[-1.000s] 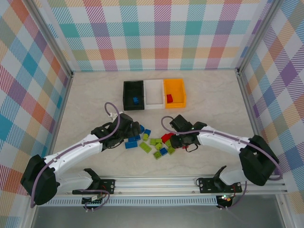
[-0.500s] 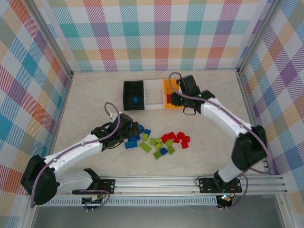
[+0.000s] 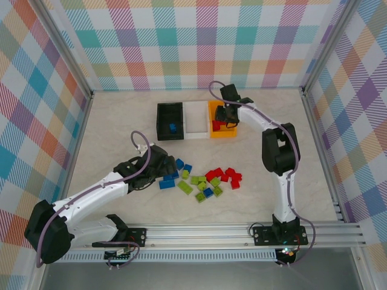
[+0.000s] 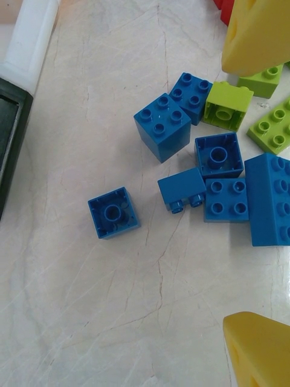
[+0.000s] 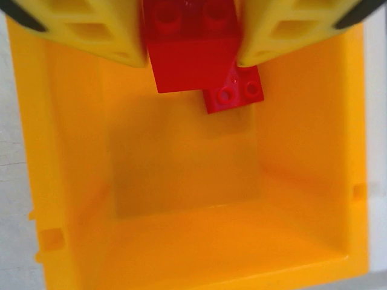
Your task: Sort the legos into containers by color
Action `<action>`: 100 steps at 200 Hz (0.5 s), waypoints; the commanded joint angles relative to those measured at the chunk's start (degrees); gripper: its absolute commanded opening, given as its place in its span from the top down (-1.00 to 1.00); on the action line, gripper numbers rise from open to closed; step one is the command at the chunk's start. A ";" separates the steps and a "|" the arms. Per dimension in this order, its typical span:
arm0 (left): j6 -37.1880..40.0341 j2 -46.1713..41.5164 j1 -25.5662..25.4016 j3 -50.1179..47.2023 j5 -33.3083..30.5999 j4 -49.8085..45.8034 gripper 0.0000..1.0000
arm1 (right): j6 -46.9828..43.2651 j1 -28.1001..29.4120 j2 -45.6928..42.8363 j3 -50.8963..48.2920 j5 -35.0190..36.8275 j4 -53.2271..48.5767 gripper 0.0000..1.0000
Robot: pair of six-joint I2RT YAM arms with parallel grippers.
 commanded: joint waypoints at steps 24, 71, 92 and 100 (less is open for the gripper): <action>0.20 0.23 -0.48 -0.56 -1.19 -1.21 -1.00 | 0.14 -0.16 -2.76 3.20 0.02 -1.72 -0.25; 0.47 2.77 -0.48 0.20 -0.12 -2.28 -1.00 | -0.32 2.21 -14.70 -5.83 -1.13 1.31 -0.26; 0.80 4.49 -0.42 0.72 -0.59 -2.65 -1.00 | 0.96 3.89 -20.89 -14.19 -1.71 3.48 -0.25; 1.32 5.23 -0.49 1.13 -0.31 -2.45 -1.00 | 1.38 4.59 -23.31 -17.99 -2.37 5.09 -0.25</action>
